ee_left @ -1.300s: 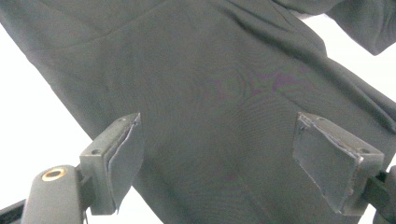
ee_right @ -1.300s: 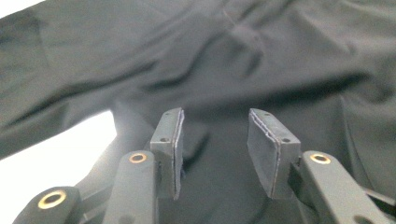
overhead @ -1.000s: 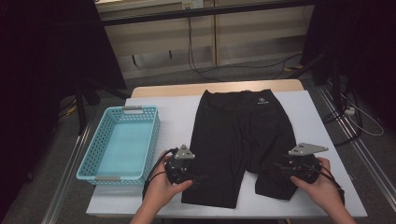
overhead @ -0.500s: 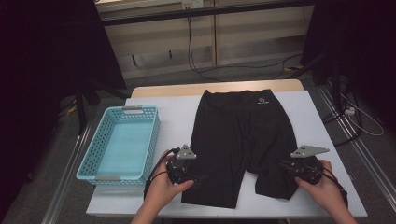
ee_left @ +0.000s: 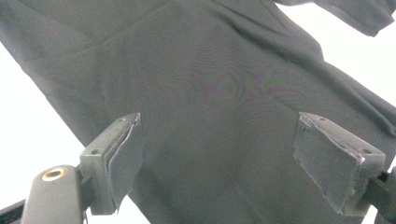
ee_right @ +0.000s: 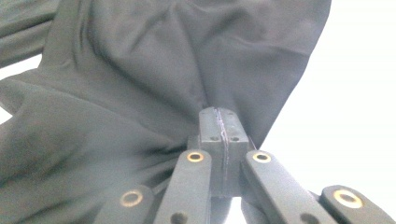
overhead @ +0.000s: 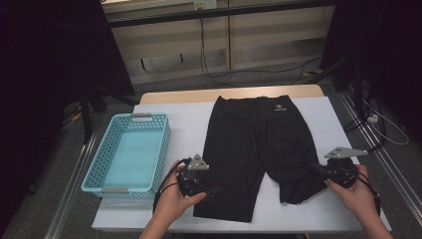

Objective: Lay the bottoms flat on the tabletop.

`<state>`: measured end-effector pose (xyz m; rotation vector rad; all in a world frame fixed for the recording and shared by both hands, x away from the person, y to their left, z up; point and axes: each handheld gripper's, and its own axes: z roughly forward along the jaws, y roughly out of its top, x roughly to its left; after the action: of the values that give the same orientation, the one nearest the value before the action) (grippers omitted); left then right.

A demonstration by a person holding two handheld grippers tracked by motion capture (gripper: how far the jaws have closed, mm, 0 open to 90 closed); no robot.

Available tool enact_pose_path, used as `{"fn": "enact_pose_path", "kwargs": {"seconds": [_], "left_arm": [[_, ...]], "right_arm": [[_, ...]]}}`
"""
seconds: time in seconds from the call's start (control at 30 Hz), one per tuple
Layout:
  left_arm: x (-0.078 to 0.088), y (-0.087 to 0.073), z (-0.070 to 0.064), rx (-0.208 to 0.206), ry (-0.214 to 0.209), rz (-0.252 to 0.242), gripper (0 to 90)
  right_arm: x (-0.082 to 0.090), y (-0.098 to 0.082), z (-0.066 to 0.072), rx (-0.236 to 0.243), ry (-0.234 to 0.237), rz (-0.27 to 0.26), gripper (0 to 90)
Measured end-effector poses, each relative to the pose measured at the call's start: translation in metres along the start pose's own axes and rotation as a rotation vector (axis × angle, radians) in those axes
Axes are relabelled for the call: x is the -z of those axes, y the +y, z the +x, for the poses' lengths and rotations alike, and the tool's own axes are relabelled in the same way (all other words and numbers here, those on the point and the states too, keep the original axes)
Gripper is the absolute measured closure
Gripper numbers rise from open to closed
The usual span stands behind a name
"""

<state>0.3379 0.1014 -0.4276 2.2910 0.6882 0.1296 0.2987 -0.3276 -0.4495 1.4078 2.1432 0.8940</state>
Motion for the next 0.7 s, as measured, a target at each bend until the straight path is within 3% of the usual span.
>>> {"fn": "enact_pose_path", "kwargs": {"seconds": [0.07,0.13,0.17,0.33,0.7], "left_arm": [[0.0,0.0,0.0,0.001,-0.002,0.003,17.3],[0.0,0.0,0.0,-0.001,-0.001,0.001,17.3],[0.0,0.001,0.0,-0.001,-0.003,0.002,17.3],[0.0,0.001,0.0,-0.004,0.001,0.004,17.3],[0.001,0.001,0.0,-0.001,0.001,-0.002,17.3]], "right_arm": [[0.001,-0.003,-0.004,-0.012,-0.008,0.0,88.7],[0.002,-0.003,-0.002,-0.008,-0.006,0.0,78.5],[0.002,-0.003,-0.002,-0.008,-0.006,0.0,78.5],[0.005,0.005,0.017,0.031,0.009,-0.026,59.7],[0.007,0.022,0.061,0.116,0.119,-0.076,56.2]]}}
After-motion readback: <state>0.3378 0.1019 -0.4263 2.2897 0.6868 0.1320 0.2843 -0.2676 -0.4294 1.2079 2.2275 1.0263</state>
